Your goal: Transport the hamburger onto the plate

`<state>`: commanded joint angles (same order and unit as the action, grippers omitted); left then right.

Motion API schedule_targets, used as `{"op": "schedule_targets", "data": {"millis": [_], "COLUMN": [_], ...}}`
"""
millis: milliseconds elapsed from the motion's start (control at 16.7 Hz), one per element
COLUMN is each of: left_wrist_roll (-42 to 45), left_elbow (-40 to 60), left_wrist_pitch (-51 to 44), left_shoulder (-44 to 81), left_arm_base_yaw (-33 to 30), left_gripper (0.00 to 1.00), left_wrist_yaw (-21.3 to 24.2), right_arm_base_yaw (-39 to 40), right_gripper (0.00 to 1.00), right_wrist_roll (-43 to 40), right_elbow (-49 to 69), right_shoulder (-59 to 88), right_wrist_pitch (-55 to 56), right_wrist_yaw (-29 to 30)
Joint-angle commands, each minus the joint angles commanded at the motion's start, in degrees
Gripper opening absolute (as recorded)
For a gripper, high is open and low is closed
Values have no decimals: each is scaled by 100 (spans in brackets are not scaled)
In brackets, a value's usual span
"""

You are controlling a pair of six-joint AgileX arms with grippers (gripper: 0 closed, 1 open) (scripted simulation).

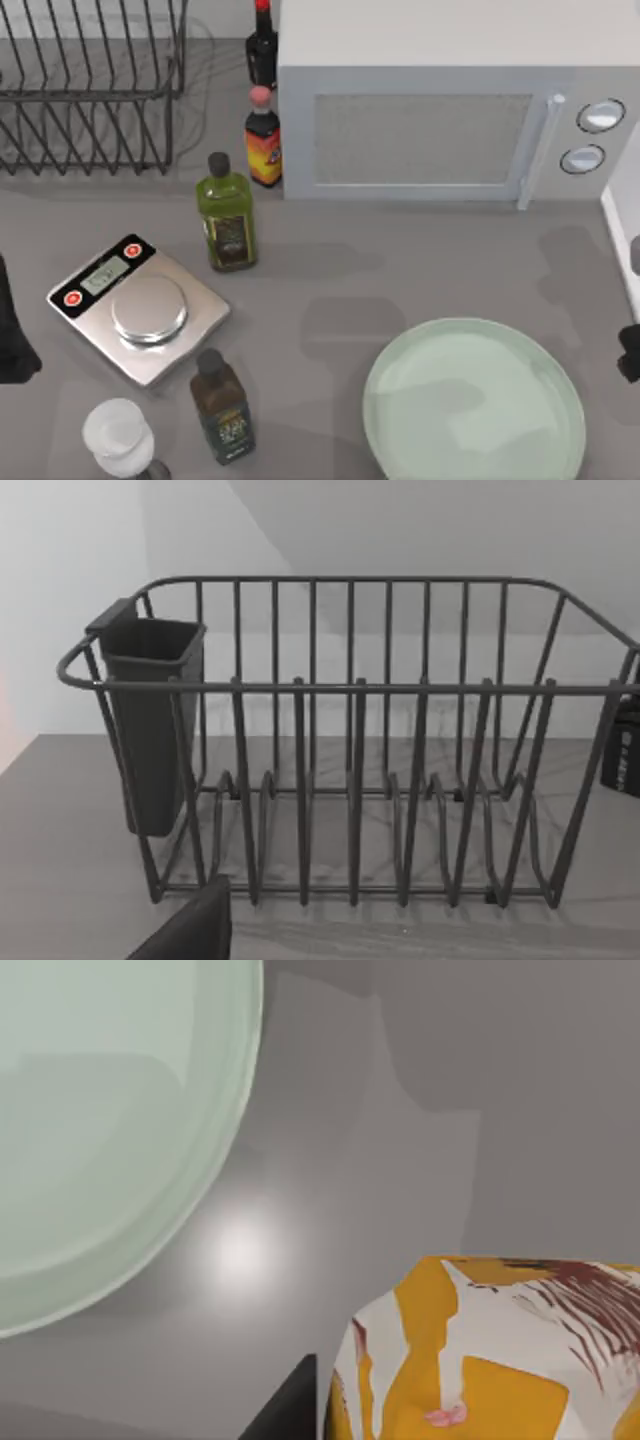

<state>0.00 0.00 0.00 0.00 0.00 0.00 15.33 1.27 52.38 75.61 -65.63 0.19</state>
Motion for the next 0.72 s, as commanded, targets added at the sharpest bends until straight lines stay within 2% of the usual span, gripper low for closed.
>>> {"op": "schedule_targets", "data": {"millis": [120, 300, 720], "left_wrist_roll": [0, 0, 0], "left_elbow": [0, 0, 0], "left_wrist_pitch": [0, 0, 0], "left_shoulder": [0, 0, 0], "left_arm_base_yaw": [0, 0, 0], "left_gripper": [100, 100, 100], "left_wrist_yaw": [0, 0, 0], "right_arm_base_yaw": [165, 475, 1345], "right_gripper": [0, 0, 0], "right_wrist_roll": [-657, -2091, -6998], "right_elbow": [177, 464, 950], "right_shoulder": [199, 573, 1494], "right_wrist_pitch": [-50, -132, -228], "right_wrist_yaw": [-4, -15, -79]}}
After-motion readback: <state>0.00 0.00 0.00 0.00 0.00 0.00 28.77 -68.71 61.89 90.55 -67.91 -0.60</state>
